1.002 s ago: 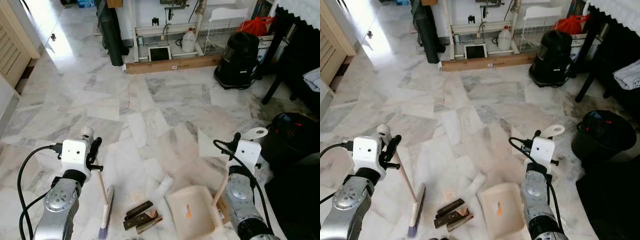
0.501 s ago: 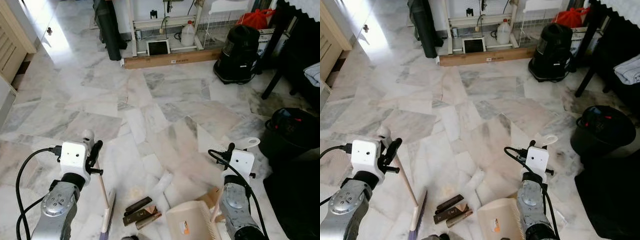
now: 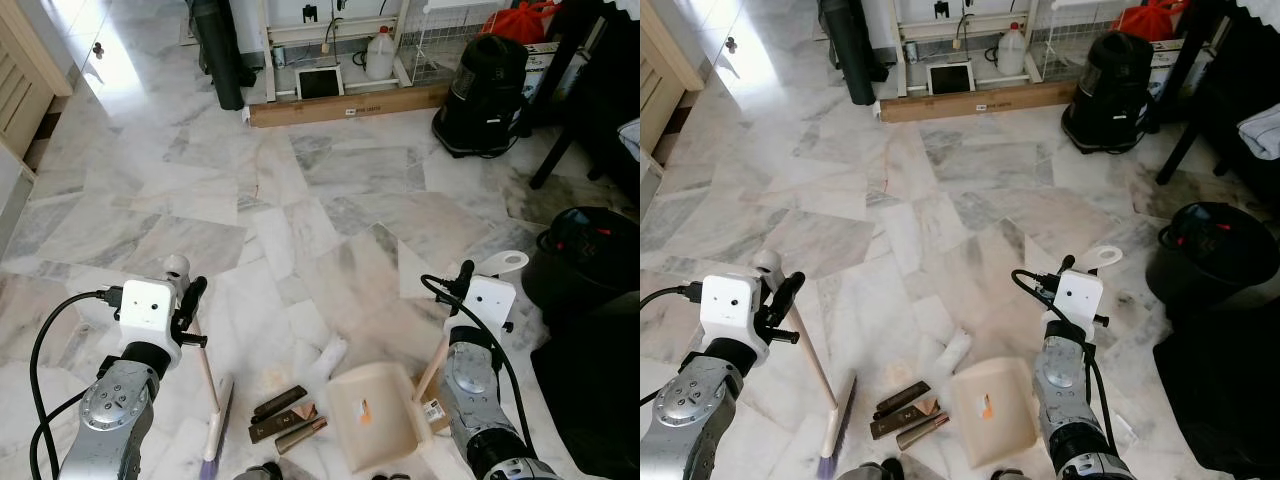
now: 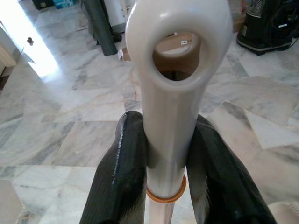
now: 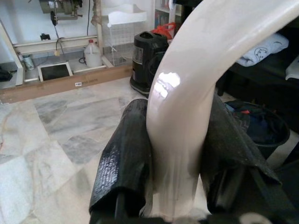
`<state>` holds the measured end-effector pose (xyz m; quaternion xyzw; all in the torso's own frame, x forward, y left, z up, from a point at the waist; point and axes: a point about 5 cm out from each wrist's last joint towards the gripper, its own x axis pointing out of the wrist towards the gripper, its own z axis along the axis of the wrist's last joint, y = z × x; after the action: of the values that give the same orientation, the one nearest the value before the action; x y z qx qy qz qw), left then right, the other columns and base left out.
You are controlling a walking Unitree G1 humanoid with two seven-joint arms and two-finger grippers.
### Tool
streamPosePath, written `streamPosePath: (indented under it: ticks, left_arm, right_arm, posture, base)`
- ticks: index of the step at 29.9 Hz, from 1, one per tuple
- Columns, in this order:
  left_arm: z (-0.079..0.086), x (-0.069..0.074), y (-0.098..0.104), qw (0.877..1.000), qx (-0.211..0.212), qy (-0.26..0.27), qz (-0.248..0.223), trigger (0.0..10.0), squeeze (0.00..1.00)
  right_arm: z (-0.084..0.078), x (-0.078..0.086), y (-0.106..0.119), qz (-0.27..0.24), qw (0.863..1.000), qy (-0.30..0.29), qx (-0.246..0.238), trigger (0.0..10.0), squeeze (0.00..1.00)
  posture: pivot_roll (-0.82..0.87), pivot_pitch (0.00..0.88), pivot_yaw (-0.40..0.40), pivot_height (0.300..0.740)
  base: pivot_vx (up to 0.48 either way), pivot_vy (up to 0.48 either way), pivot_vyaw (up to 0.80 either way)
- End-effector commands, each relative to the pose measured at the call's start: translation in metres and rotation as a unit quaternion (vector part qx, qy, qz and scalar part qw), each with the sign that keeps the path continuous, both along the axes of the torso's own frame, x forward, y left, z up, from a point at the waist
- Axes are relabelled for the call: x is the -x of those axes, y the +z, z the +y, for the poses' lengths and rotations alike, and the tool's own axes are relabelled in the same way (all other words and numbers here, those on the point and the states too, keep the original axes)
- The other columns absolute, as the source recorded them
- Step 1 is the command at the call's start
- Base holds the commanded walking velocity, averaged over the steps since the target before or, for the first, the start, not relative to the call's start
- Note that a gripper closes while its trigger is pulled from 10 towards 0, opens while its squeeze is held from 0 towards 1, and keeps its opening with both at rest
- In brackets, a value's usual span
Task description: Sweep floor
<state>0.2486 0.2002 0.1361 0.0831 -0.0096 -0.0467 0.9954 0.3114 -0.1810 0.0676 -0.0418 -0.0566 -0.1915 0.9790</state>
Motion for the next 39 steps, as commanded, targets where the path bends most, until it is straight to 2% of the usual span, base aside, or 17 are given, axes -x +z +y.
streamPosePath:
  ticks: [1, 11, 21, 27, 32, 39]
  left_arm:
    - [0.000, 0.003, 0.009, 1.000, -0.011, -0.009, -0.011, 10.0, 0.00]
    - [-0.002, 0.002, 0.013, 1.000, -0.002, -0.026, 0.001, 10.0, 0.00]
    - [-0.006, -0.001, -0.001, 0.994, 0.063, -0.057, 0.069, 10.0, 0.00]
    - [-0.010, -0.005, -0.003, 0.988, 0.104, -0.067, 0.093, 10.0, 0.00]
    - [-0.010, -0.006, -0.004, 0.985, 0.120, -0.067, 0.103, 10.0, 0.00]
    - [-0.012, -0.006, -0.005, 0.974, 0.151, -0.091, 0.141, 10.0, 0.00]
  right_arm:
    - [-0.001, 0.004, -0.007, 0.014, 1.000, -0.004, 0.002, 10.0, 0.00]
    - [0.000, 0.016, -0.024, 0.047, 0.999, -0.008, 0.004, 10.0, 0.00]
    - [0.004, 0.017, -0.027, 0.054, 0.999, -0.006, 0.004, 10.0, 0.00]
    - [0.002, 0.017, -0.027, 0.055, 0.998, -0.007, 0.006, 10.0, 0.00]
    - [0.002, 0.017, -0.028, 0.058, 0.998, -0.009, 0.005, 10.0, 0.00]
    - [0.004, 0.016, -0.028, 0.061, 0.998, -0.008, 0.002, 10.0, 0.00]
  posture:
    - [0.13, 0.204, 0.064, 0.740]
    - [0.15, 0.213, 0.075, 0.740]
    - [0.15, 0.212, 0.081, 0.740]
    - [0.15, 0.210, 0.082, 0.740]
    - [0.15, 0.210, 0.083, 0.740]
    - [0.15, 0.204, 0.082, 0.740]
  base:
    - [0.000, 0.000, 0.00]
    - [0.000, 0.000, 0.00]
    - [0.000, 0.000, 0.00]
    - [0.000, 0.000, 0.00]
    - [0.000, 0.000, 0.00]
    - [0.000, 0.000, 0.00]
